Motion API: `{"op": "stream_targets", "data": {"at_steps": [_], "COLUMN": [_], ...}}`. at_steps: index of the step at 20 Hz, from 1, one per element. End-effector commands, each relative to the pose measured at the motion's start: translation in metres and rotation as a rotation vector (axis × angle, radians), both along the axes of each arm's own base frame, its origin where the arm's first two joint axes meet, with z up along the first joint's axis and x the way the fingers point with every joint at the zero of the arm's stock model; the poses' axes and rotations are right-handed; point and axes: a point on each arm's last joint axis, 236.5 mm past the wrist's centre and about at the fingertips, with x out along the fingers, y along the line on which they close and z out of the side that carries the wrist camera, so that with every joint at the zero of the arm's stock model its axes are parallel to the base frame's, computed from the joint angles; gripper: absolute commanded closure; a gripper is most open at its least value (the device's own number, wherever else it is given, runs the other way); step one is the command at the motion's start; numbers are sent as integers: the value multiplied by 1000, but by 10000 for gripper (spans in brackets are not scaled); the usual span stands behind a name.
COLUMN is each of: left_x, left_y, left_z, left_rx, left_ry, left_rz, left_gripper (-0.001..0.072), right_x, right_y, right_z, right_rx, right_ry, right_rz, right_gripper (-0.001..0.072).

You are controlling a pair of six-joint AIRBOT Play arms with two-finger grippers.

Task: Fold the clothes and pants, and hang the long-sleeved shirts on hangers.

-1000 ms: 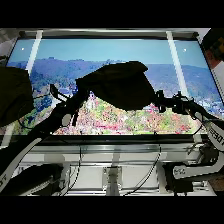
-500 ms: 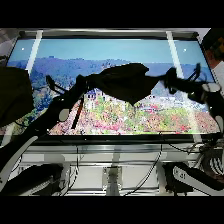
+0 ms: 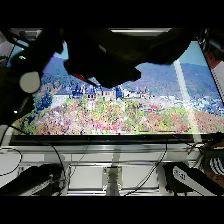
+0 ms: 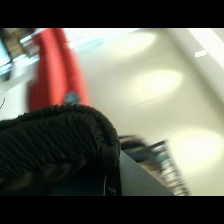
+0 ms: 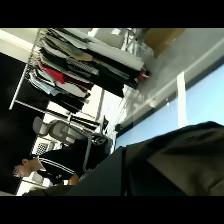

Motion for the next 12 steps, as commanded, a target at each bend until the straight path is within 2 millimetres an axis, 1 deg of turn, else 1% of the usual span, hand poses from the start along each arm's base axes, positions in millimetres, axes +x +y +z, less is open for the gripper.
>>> {"op": "stream_targets", "data": {"at_steps": [1,3,5,6,9,12], "left_x": [-15,-20,-30,-33,-33,-49], "left_y": [10,5,-13,-20,-27,-56], "left_z": [52,58,65,68,68,68], "left_rx": [-11,-17,-22,-24,-26,-18], "left_ry": [-68,-78,-93,-100,-97,-103], "left_rz": [4,-10,-52,-67,-83,-151], "left_gripper": [691,690,690,690,690,689], "right_x": [-19,-30,-39,-41,-46,-50], "right_y": [-3,-1,-4,-9,-15,-16], "right_z": [54,74,86,89,97,109], "right_rx": [-56,-108,-179,-197,-231,-235], "right_ry": [-102,-142,-163,-164,-172,-206], "right_rz": [-23,-24,-44,-64,-96,-110], "right_gripper": [707,707,707,707,708,707]}}
